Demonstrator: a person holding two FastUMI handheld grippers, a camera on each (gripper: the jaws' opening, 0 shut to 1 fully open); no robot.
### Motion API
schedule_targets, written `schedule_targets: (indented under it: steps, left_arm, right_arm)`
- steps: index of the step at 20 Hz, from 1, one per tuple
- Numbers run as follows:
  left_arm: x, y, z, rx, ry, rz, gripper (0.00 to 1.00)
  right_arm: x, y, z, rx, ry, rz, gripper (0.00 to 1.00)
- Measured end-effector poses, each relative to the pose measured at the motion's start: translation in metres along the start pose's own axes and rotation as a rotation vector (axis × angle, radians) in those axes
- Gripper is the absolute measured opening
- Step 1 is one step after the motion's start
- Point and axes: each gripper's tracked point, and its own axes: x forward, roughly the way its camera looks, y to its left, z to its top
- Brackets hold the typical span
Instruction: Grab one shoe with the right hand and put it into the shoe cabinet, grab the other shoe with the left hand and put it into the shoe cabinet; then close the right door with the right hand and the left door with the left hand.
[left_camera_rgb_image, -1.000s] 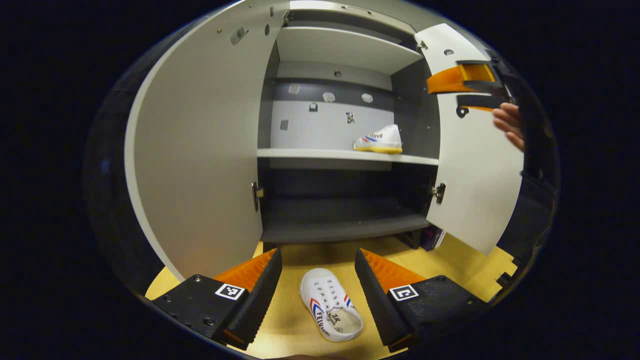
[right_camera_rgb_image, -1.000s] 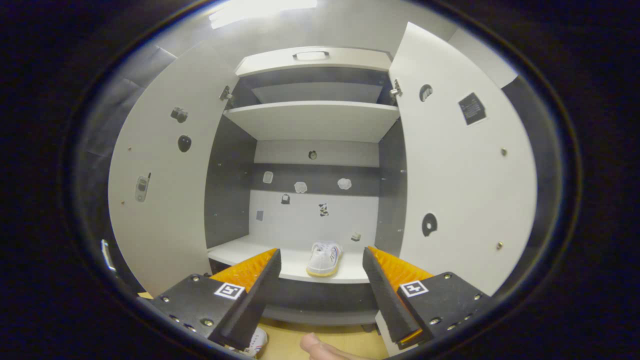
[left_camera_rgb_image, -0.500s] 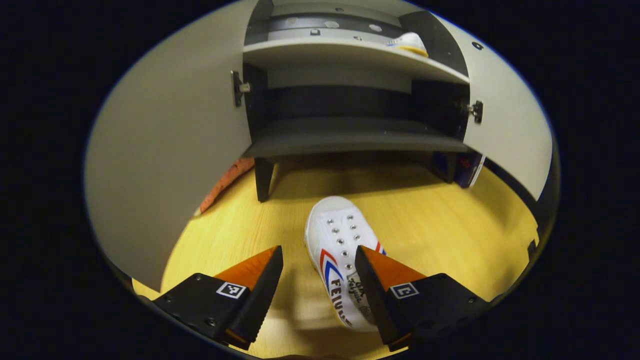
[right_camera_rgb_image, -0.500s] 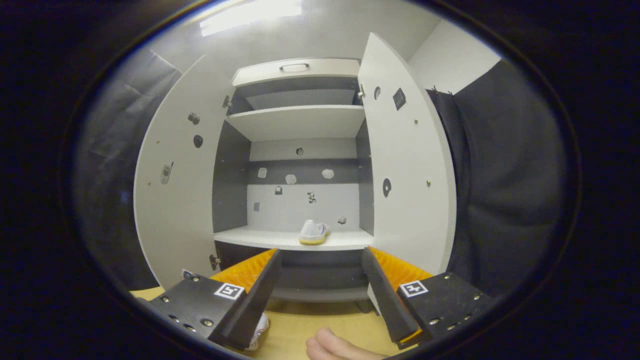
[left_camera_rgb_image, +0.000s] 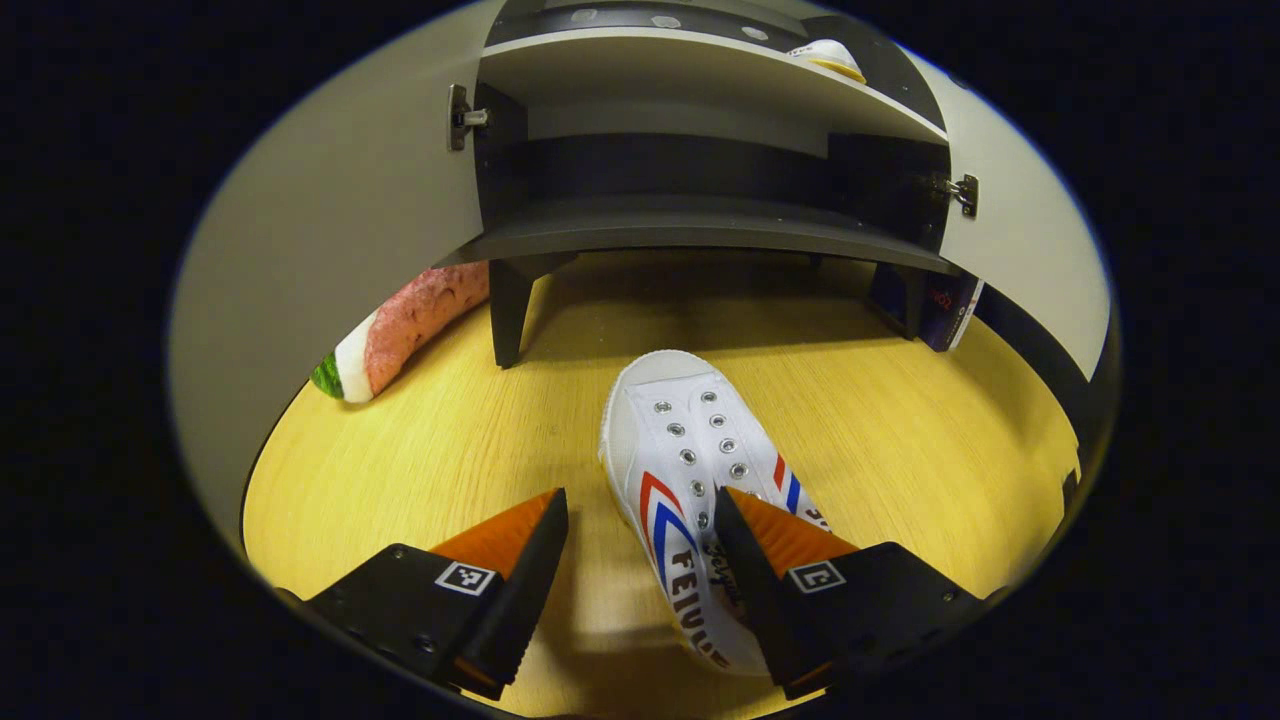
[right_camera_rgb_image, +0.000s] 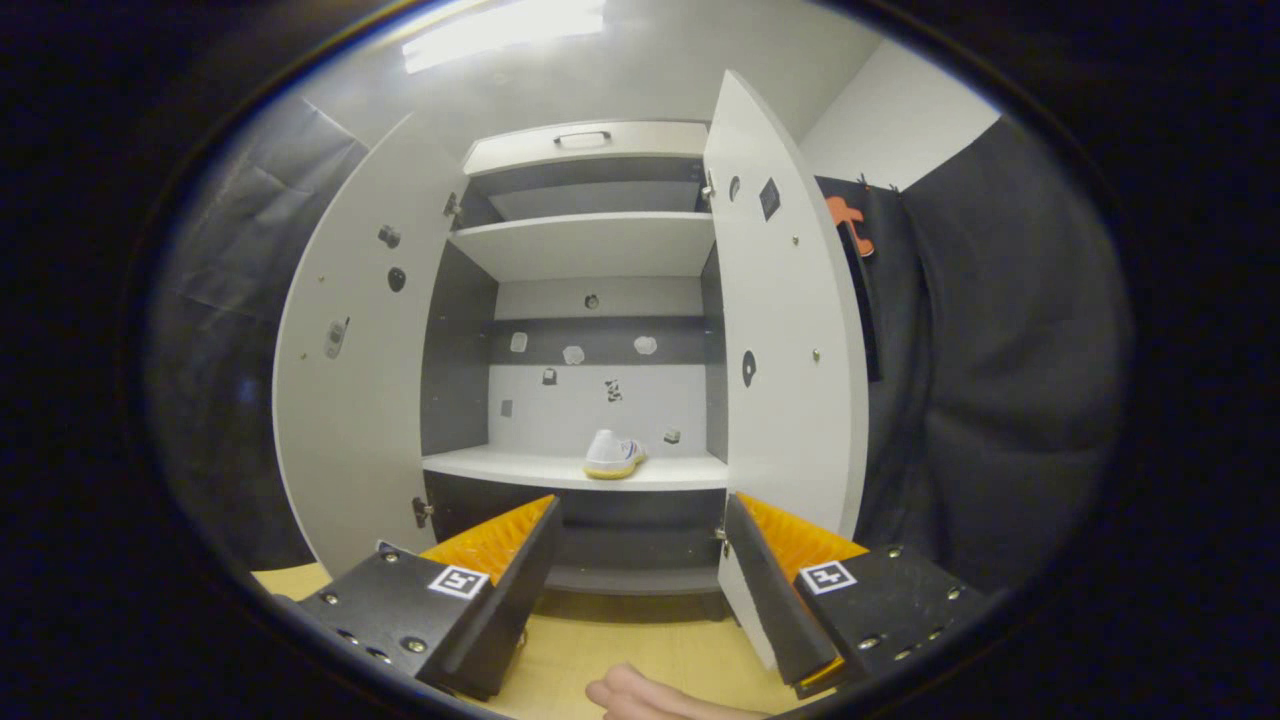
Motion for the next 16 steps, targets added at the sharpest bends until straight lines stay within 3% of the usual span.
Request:
schedule_targets:
  steps: [2,4,6,7,9,11,16]
  left_arm:
    - [0.001,-0.006,-0.002,-0.002,0.01,-0.028,0.88]
    - [0.002,-0.015,-0.002,0.01,0.018,-0.054,0.73]
    - [0.002,-0.009,-0.001,0.059,0.026,-0.027,0.49]
    - [0.002,-0.009,-0.002,0.078,0.032,-0.019,0.33]
    - [0.002,-0.008,0.001,0.081,0.022,-0.02,0.11]
    - [0.001,-0.005,0.006,0.067,0.031,-0.011,0.01]
    - [-0.02,0.0,0.036,0.047,-0.013,0.044,0.01]
  right_arm:
    - [-0.003,-0.005,-0.002,0.002,0.006,-0.012,0.97]
    - [-0.009,-0.006,-0.004,0.005,0.005,-0.013,0.97]
    - [-0.016,-0.01,-0.006,0.001,0.004,-0.012,0.95]
    - [-0.018,-0.014,-0.006,-0.001,0.004,-0.018,0.95]
    - [-0.023,-0.021,-0.006,0.004,-0.001,-0.025,0.97]
    - [-0.028,-0.029,-0.005,0.019,-0.005,-0.033,0.94]
    - [-0.039,-0.046,-0.001,0.047,-0.021,-0.051,0.97]
